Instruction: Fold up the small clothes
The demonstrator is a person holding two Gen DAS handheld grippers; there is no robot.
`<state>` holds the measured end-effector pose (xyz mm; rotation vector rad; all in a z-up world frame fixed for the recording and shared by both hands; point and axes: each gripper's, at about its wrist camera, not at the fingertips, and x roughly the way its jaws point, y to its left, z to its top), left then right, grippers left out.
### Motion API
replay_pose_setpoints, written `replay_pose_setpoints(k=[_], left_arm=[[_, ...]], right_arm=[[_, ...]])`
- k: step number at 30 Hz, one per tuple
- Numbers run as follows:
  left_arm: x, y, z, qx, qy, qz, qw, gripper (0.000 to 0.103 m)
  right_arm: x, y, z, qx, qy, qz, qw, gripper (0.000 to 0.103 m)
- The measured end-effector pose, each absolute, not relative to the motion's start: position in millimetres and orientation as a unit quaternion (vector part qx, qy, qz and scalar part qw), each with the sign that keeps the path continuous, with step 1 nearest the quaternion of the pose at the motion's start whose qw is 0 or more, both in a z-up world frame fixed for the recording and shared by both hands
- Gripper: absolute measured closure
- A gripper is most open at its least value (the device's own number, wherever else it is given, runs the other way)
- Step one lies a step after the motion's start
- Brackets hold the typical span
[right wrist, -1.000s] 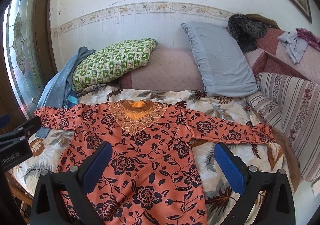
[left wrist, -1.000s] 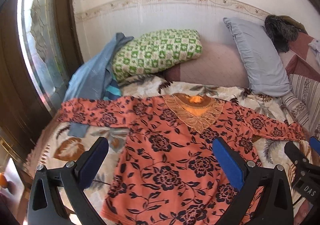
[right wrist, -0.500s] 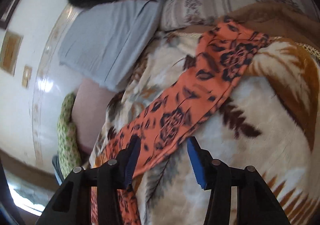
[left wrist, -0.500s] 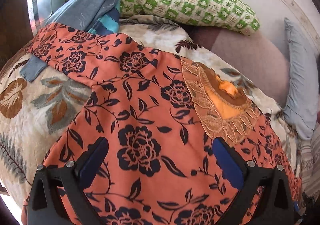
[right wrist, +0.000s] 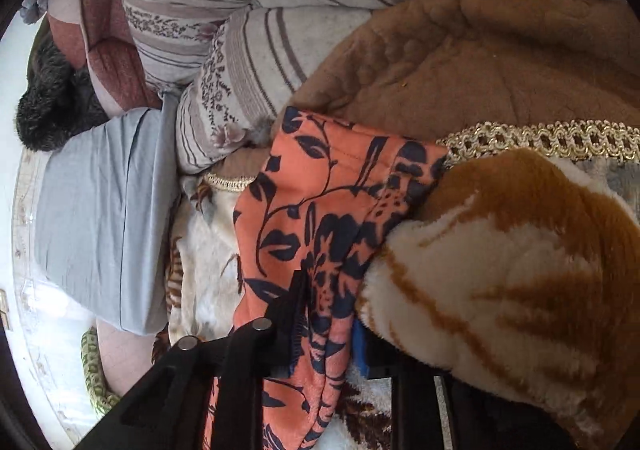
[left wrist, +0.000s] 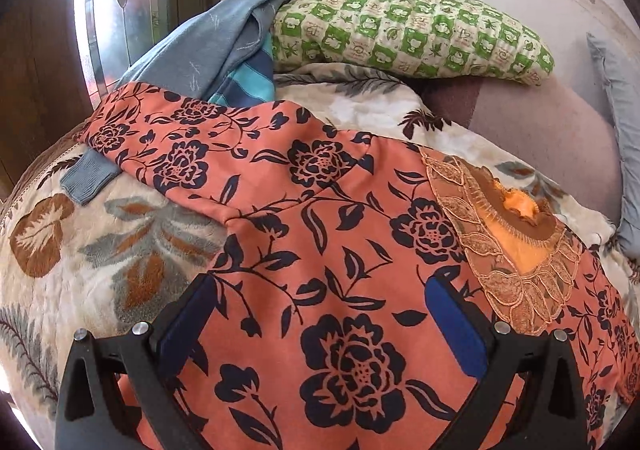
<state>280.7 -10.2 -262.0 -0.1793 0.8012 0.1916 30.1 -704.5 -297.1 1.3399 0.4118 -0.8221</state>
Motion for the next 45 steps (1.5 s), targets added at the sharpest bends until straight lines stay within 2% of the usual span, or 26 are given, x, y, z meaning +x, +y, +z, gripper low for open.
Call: replay_pose_setpoints(k=[5,10,14,18,21,24,28,30,32,35,40,45], left_arm=[[281.4,-1.6,-256.7,-0.081,0.377,0.109,0.916,0.0],[277.5,14.7,-242.7,-0.096,0.357,0.127,0.921,0.0],[275.1,33.6,-231.9,-0.111,0.341,0.145,0.922,0.0],[274.9,61.2,-224.1,-0.116,0.331,0.172,0.921,0.0],[275.8,91.2,-220.5,-0.114,0.319,0.206,0.918,0.0],[277.3,126.6,-219.7,-0.118,0.313,0.248,0.909,0.0],[281.8,164.2,-227.2,-0.119,0.332,0.288,0.89,0.0],[282.6,176.2,-230.2,-0.125,0.346,0.29,0.884,0.0],[283.0,183.2,-231.7,-0.129,0.356,0.289,0.88,0.0],[282.8,190.1,-230.2,-0.142,0.357,0.283,0.879,0.0],[280.2,190.6,-228.5,-0.171,0.353,0.271,0.879,0.0],[285.2,180.2,-229.4,-0.145,0.364,0.262,0.882,0.0]], right_arm=[[27.8,-688.6,-269.6,0.57,0.16,-0.334,0.734,0.095],[72.4,-644.6,-207.6,0.542,0.15,-0.226,0.795,0.097],[146.1,-563.9,-155.6,0.509,0.173,-0.104,0.836,0.097],[230.2,-438.9,-125.5,0.469,0.216,0.025,0.856,0.097],[285.5,-330.2,-129.9,0.439,0.269,0.102,0.851,0.097],[323.5,-214.4,-155.1,0.357,0.366,0.122,0.851,0.094],[352.3,-76.9,-207.4,0.145,0.508,0.141,0.837,0.094],[340.5,-35.5,-231.1,0.018,0.532,0.123,0.838,0.094],[336.4,-21.4,-242.3,-0.049,0.535,0.117,0.835,0.094],[325.2,-41.8,-230.3,-0.04,0.517,0.138,0.844,0.094],[305.8,-104.1,-196.7,0.072,0.462,0.169,0.868,0.094],[325.3,-125.7,-215.1,0.188,0.477,0.164,0.843,0.093]])
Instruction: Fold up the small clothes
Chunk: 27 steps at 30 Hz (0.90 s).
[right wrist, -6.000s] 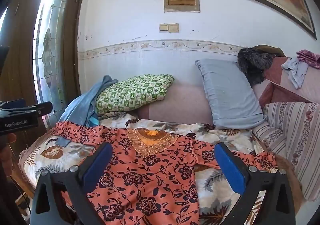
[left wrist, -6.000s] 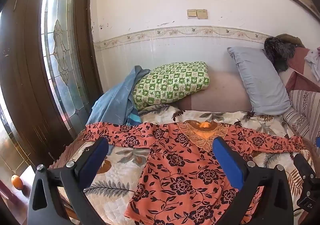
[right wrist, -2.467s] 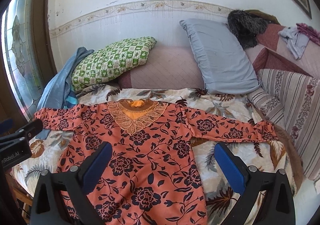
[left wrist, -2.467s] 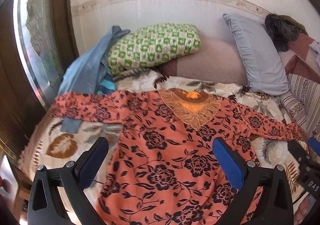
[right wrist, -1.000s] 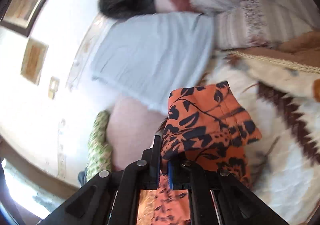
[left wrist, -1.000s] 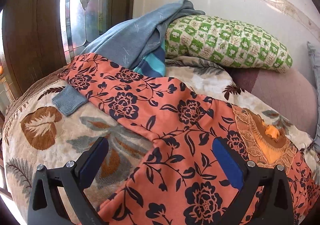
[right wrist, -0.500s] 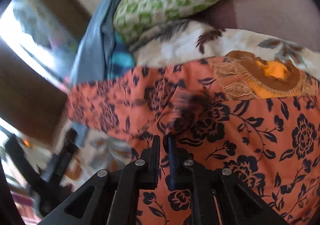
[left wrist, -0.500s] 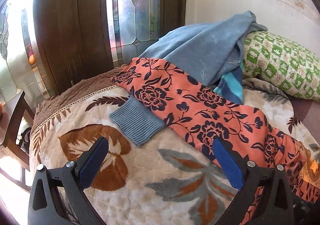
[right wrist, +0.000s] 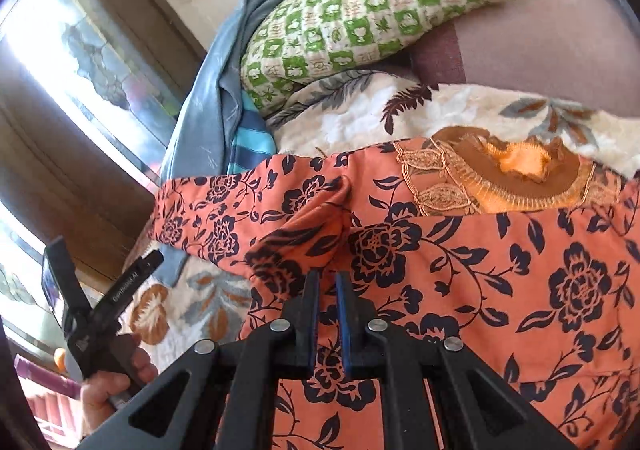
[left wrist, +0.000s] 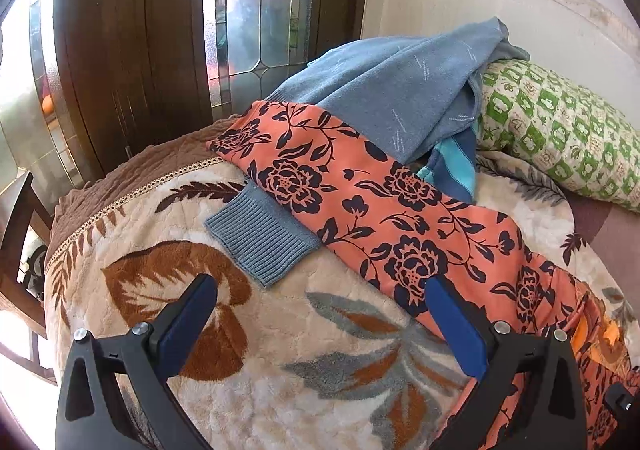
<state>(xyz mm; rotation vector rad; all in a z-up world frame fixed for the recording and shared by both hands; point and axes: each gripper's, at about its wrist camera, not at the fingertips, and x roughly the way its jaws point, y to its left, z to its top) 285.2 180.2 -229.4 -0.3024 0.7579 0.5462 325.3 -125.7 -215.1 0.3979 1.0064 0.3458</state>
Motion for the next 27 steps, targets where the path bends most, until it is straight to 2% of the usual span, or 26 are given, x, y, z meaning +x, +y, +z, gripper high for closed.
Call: replay_pose_setpoints(k=[6,10,12,17,20,25,27], left_arm=[[283.0,215.5,-238.8,-0.18,0.382,0.306,0.853,0.0],[281.3,251.9,-249.2,-0.211,0.398,0.341,0.825,0.0],[277.4,272.6,-255.0,-0.244,0.404,0.351,0.809,0.0],[262.0,316.8,-260.8,-0.311,0.387,0.382,0.78,0.0],[253.0,334.1,-262.1,-0.351,0.371,0.383,0.77,0.0],[248.0,352.2,-257.5,-0.387,0.339,0.371,0.773,0.0],[251.9,361.7,-256.0,-0.403,0.329,0.347,0.78,0.0]], right_arm=[[362.8,-61.5,-253.1,0.167,0.542,0.171,0.806,0.091],[371.7,-8.2,-269.2,0.104,0.582,0.194,0.783,0.091],[365.7,-1.3,-263.6,0.074,0.571,0.188,0.795,0.091],[333.4,-13.6,-243.2,0.079,0.519,0.217,0.823,0.092],[320.2,-18.4,-278.1,0.083,0.572,0.204,0.79,0.091],[279.7,-55.6,-274.0,0.216,0.496,0.219,0.812,0.09],[257.1,-65.4,-270.5,0.237,0.461,0.216,0.827,0.091]])
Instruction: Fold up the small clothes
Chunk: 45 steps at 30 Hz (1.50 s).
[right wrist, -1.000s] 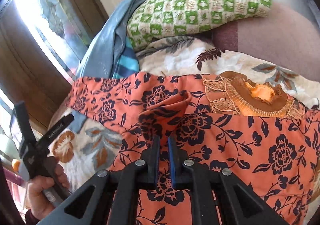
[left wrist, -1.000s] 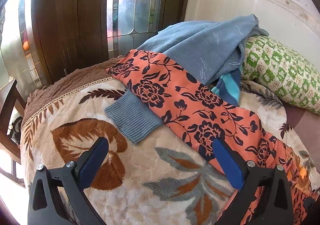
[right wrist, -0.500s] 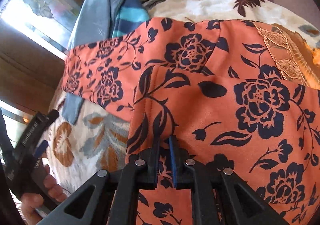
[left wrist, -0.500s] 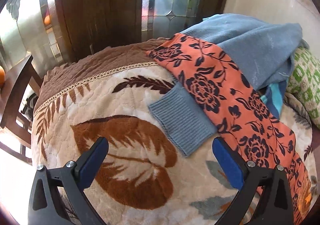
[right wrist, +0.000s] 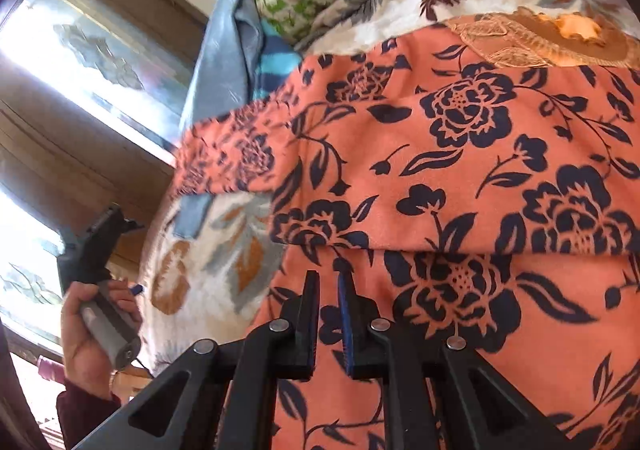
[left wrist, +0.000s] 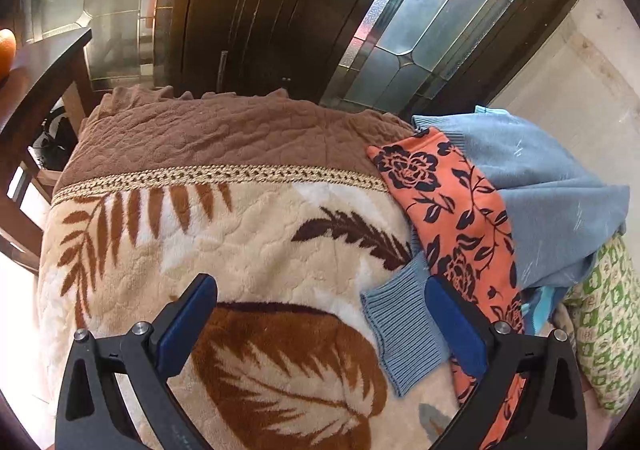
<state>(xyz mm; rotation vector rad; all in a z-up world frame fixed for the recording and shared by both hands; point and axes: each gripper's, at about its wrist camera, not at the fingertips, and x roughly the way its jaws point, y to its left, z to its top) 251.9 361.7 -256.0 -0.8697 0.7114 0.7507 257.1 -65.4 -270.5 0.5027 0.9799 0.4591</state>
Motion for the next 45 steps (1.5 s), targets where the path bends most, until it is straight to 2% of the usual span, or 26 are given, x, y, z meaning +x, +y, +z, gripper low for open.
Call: replay_pose_setpoints(k=[4,9,12,17,19,21,22,24,26,28,32,33,45], left_arm=[[274.8,389.0,-261.4,-0.444,0.337,0.291,0.777,0.0],[328.5,414.7,-271.4,-0.445,0.387,0.219,0.777,0.0],[342.1,422.8,-283.7,-0.503,0.384,0.167,0.756,0.0],[352.2,429.7,-291.7,-0.506,0.364,0.128,0.771,0.002],[356.9,431.5,-295.0,-0.521,0.36,0.112,0.766,0.011],[363.8,430.8,-298.5,-0.532,0.357,0.092,0.762,0.035],[369.0,430.0,-301.4,-0.529,0.362,0.088,0.762,0.039],[377.1,427.3,-307.1,-0.523,0.364,0.089,0.765,0.055],[379.1,427.0,-310.4,-0.527,0.353,0.097,0.767,0.057],[377.5,428.9,-313.4,-0.536,0.342,0.105,0.765,0.063],[368.8,427.4,-309.2,-0.517,0.341,0.125,0.775,0.08],[365.7,426.6,-305.3,-0.509,0.341,0.13,0.779,0.09],[365.6,376.2,-218.6,-0.404,0.332,0.096,0.847,0.095]], right_arm=[[233.3,-60.6,-287.4,0.183,0.477,0.212,0.833,0.091],[236.8,-67.1,-288.2,0.179,0.487,0.227,0.824,0.092],[245.5,-69.6,-296.9,0.209,0.487,0.229,0.816,0.092],[246.0,-64.6,-297.1,0.192,0.474,0.228,0.829,0.092],[246.0,-61.7,-295.4,0.182,0.472,0.226,0.833,0.092],[247.2,-61.1,-295.7,0.183,0.471,0.226,0.833,0.092],[247.5,-62.4,-296.1,0.185,0.471,0.227,0.832,0.092],[248.6,-63.0,-296.5,0.19,0.472,0.229,0.83,0.092],[248.7,-63.2,-297.1,0.193,0.471,0.231,0.829,0.092],[248.7,-63.0,-297.1,0.194,0.471,0.231,0.829,0.092],[248.4,-62.0,-297.0,0.192,0.47,0.23,0.83,0.092],[248.4,-62.0,-297.0,0.192,0.47,0.23,0.83,0.092],[245.3,-67.5,-286.3,0.177,0.472,0.22,0.835,0.092]])
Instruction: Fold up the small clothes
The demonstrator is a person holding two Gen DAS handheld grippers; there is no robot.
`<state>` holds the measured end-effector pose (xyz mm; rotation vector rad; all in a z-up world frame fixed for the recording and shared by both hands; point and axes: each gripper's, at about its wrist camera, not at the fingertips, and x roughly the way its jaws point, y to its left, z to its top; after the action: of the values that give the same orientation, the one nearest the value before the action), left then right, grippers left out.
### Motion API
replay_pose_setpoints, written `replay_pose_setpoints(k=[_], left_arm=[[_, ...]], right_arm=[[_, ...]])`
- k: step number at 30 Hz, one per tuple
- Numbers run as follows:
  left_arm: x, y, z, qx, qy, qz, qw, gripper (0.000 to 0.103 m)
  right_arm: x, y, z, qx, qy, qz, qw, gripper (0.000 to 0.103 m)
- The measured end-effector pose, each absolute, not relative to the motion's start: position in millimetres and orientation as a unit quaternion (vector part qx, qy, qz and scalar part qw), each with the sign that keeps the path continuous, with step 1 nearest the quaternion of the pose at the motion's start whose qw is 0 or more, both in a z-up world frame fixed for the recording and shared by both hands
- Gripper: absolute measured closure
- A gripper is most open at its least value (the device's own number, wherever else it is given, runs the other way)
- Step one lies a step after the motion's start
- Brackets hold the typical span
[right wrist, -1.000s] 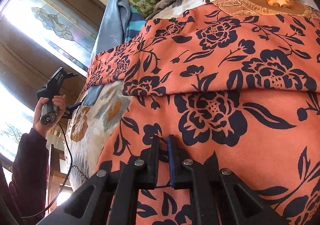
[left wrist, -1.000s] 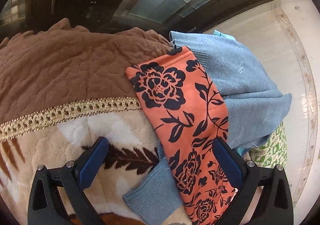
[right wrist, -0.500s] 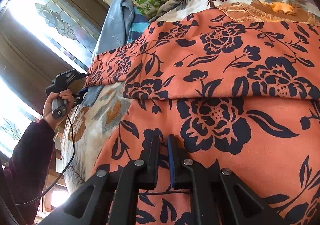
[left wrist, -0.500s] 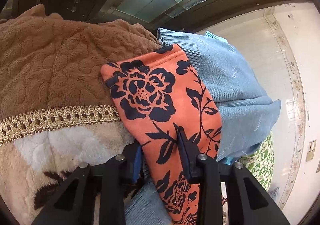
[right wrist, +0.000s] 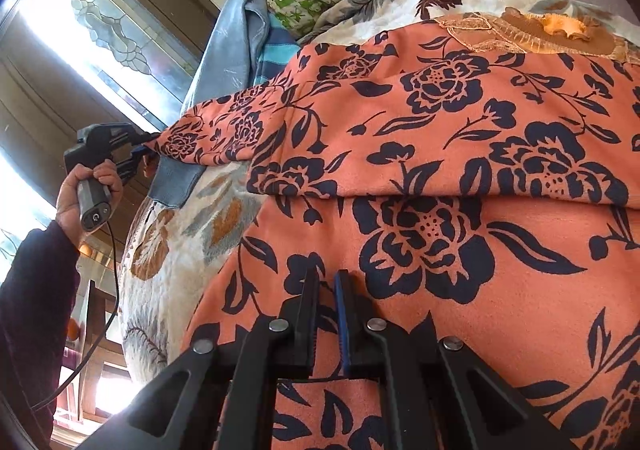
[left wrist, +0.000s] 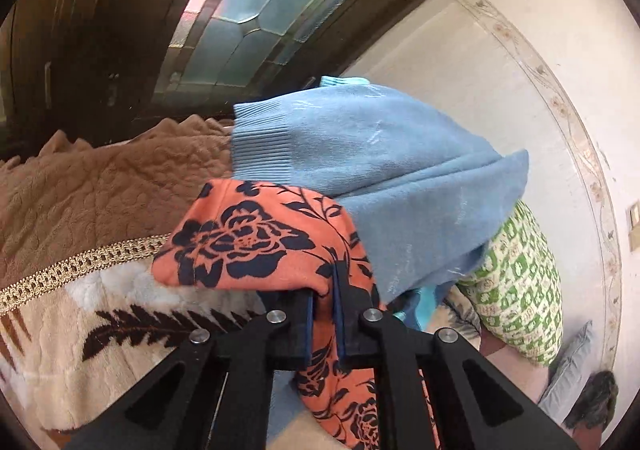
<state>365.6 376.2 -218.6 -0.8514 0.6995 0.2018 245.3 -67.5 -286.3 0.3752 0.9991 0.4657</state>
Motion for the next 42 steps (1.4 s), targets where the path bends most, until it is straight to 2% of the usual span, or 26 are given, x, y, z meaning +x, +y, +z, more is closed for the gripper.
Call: replay_pose_setpoints(k=[6,10,14,18,23,28,29,30,32,35,39,40,42], left_arm=[[364.4,307.6,-159.4,-0.291,0.343,0.08,0.89,0.095],[367.2,297.9,-152.6,-0.227,0.357,0.119,0.898,0.095],[367.1,332.7,-190.6,-0.291,0.411,0.142,0.852,0.094],[347.4,358.4,-212.3,-0.318,0.404,0.175,0.84,0.094],[342.2,370.7,-201.2,-0.346,0.367,0.152,0.85,0.095],[350.5,367.7,-198.2,-0.354,0.384,0.158,0.838,0.094],[348.0,367.3,-203.0,-0.364,0.391,0.153,0.831,0.088],[345.0,366.5,-208.6,-0.374,0.398,0.145,0.825,0.075],[337.1,364.3,-216.5,-0.387,0.401,0.146,0.818,0.06],[334.6,365.5,-223.6,-0.399,0.392,0.155,0.814,0.058],[345.5,371.2,-228.4,-0.412,0.377,0.168,0.813,0.06],[349.7,370.8,-226.7,-0.409,0.37,0.166,0.817,0.063],[360.7,369.7,-223.8,-0.397,0.371,0.16,0.824,0.085]], right_arm=[[247.7,-112.4,-267.7,0.228,0.448,0.168,0.848,0.092],[248.2,-141.7,-269.7,0.251,0.452,0.138,0.845,0.092],[249.4,-152.8,-275.9,0.231,0.471,0.116,0.843,0.092],[249.6,-158.5,-277.8,0.219,0.475,0.117,0.844,0.092],[253.8,-157.9,-283.9,0.22,0.481,0.117,0.84,0.092],[255.3,-148.8,-284.1,0.198,0.484,0.121,0.844,0.092],[254.9,-146.8,-283.8,0.192,0.484,0.122,0.845,0.092],[254.5,-145.7,-283.3,0.187,0.483,0.123,0.846,0.092],[254.4,-144.2,-283.5,0.183,0.484,0.125,0.847,0.092],[254.7,-142.6,-284.7,0.178,0.484,0.127,0.847,0.092],[254.1,-140.3,-284.0,0.17,0.483,0.127,0.85,0.092],[254.3,-140.2,-284.2,0.169,0.483,0.127,0.85,0.092],[255.3,-139.7,-284.9,0.168,0.483,0.127,0.85,0.092]])
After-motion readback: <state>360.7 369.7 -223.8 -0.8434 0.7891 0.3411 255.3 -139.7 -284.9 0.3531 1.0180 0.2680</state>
